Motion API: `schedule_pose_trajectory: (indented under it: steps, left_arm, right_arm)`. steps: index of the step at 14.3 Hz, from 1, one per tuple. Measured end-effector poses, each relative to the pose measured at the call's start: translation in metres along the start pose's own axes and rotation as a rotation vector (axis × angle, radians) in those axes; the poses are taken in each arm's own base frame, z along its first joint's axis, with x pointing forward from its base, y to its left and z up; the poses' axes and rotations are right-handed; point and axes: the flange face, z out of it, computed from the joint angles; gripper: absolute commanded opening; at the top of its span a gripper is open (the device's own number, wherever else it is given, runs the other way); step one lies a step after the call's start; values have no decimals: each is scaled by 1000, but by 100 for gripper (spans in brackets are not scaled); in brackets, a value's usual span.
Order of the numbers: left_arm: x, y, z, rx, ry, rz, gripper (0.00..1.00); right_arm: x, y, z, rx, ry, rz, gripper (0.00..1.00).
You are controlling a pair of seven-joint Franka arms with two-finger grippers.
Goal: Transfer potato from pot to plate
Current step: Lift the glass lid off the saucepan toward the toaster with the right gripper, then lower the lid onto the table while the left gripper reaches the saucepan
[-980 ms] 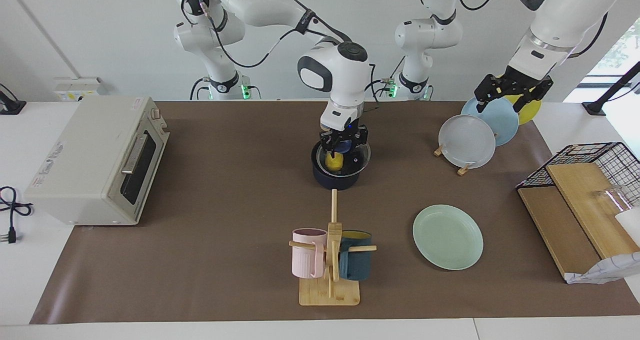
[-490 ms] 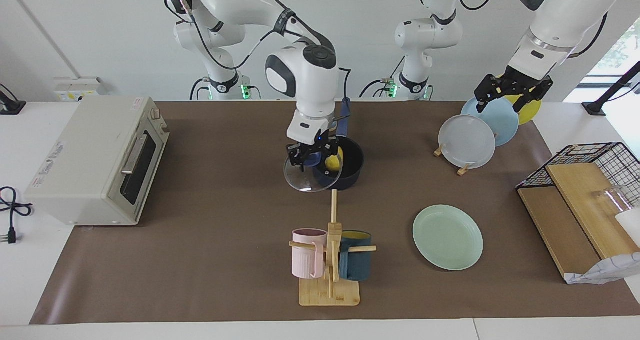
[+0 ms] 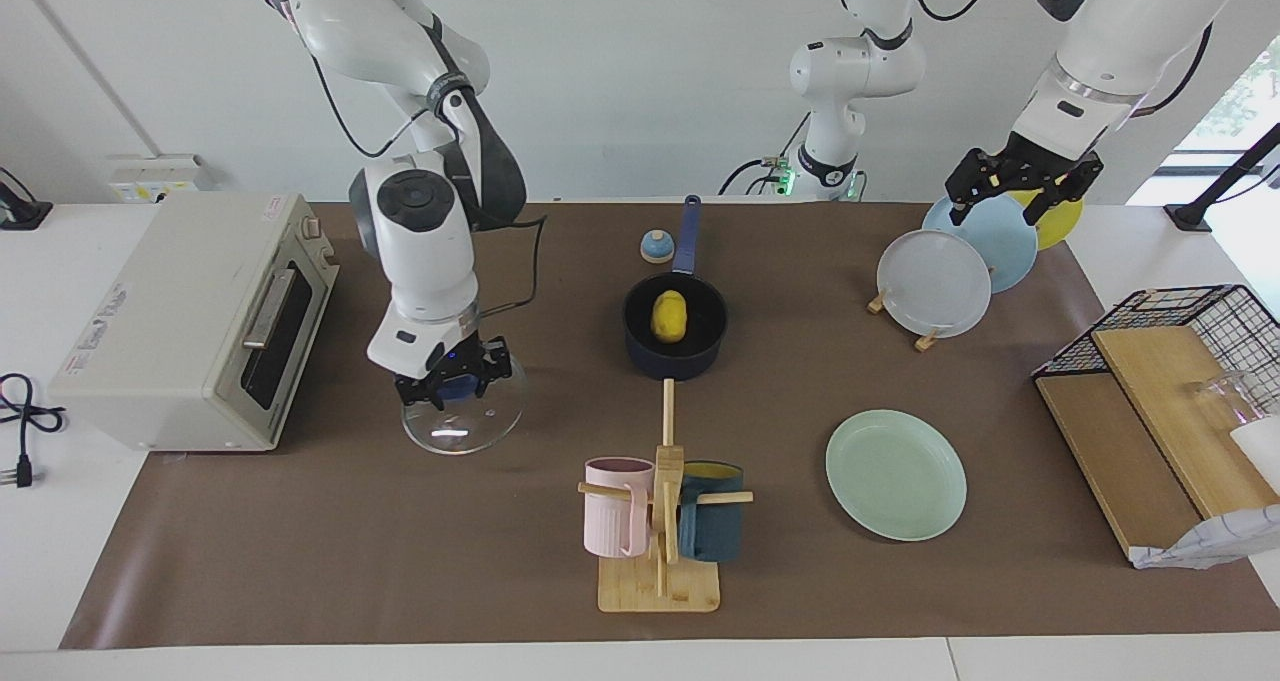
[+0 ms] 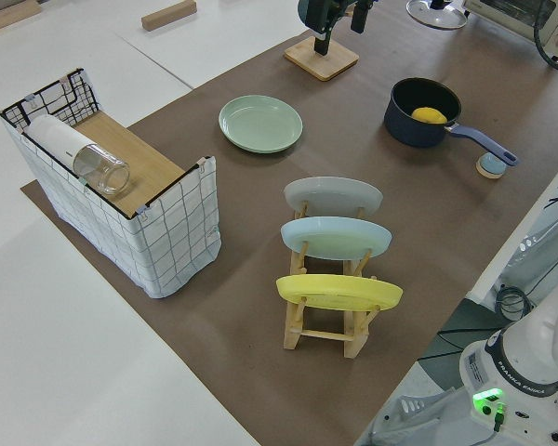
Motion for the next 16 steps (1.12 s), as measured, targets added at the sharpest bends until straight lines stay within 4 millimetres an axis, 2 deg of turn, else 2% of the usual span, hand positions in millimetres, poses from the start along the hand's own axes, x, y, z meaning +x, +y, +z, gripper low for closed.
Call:
schedule_pose_trajectory:
  steps: [2,4,6,8,11,12,14,15,16]
  left_arm:
    - [0,7,0,1,-1,13,100]
    - [-5,28,2,3,-13,51,100]
    - [-13,60,8,9,-26,88,100]
    - [-22,111,19,12,-2,64,100]
    - [-47,203,61,5,47,66,100]
    - [-56,228,79,4,49,67,100]
    - [-71,265,116,2,49,62,100]
    - [-75,281,138,-2,51,58,100]
    - [-76,295,159,-6,52,56,100]
  right_arm:
    - [-9,17,23,9,1,-28,54]
    - [-22,37,53,19,-5,-42,55]
    - [-34,47,74,30,-33,-49,56]
    - [-38,45,82,27,-48,-87,58]
    - [-44,54,89,24,-46,-134,66]
    - [-47,58,92,25,-37,-144,66]
    - [-52,65,98,25,-21,-160,67]
    - [-54,67,99,25,-20,-163,78]
    - [-55,67,99,25,-21,-164,99]
